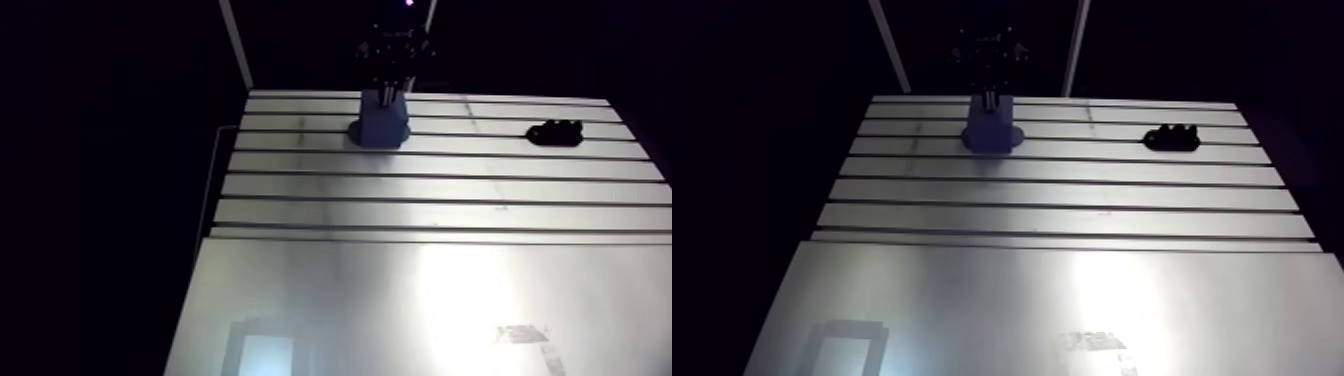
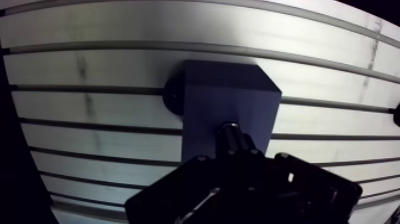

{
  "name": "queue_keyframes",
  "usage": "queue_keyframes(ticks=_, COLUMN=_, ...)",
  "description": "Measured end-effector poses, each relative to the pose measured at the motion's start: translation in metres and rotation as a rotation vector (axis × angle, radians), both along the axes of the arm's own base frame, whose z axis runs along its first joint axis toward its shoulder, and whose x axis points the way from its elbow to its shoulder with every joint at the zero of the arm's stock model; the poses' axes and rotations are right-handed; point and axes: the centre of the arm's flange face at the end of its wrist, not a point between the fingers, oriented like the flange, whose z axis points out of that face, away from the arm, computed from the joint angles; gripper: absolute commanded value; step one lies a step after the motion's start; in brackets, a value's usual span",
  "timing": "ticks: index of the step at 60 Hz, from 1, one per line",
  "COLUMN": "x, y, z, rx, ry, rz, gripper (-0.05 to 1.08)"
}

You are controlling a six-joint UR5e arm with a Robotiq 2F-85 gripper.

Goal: Pick up the M10 bolt and insert it into the hex recess until seated.

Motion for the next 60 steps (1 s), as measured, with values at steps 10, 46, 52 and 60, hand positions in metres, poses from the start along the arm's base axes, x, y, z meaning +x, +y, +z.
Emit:
queue_keyframes(ticks=10, x=0.0007, y=0.0000, z=-0.0009, rx=0.001, ry=-0.002, rz=0.000, gripper=1.08)
queue_keyframes(ticks=46, x=0.0007, y=0.0001, z=-0.0004, rx=-0.005, ry=-0.001, rz=-0.002, gripper=1.08)
queue_keyframes(ticks=52, x=0.0001, y=-0.0002, z=0.0015, rx=-0.008, ry=0.002, rz=-0.002, gripper=1.08)
queue_keyframes(ticks=60, x=-0.0003, y=-0.0003, z=0.0041, rx=-0.011, ry=0.006, rz=-0.003, gripper=1.08)
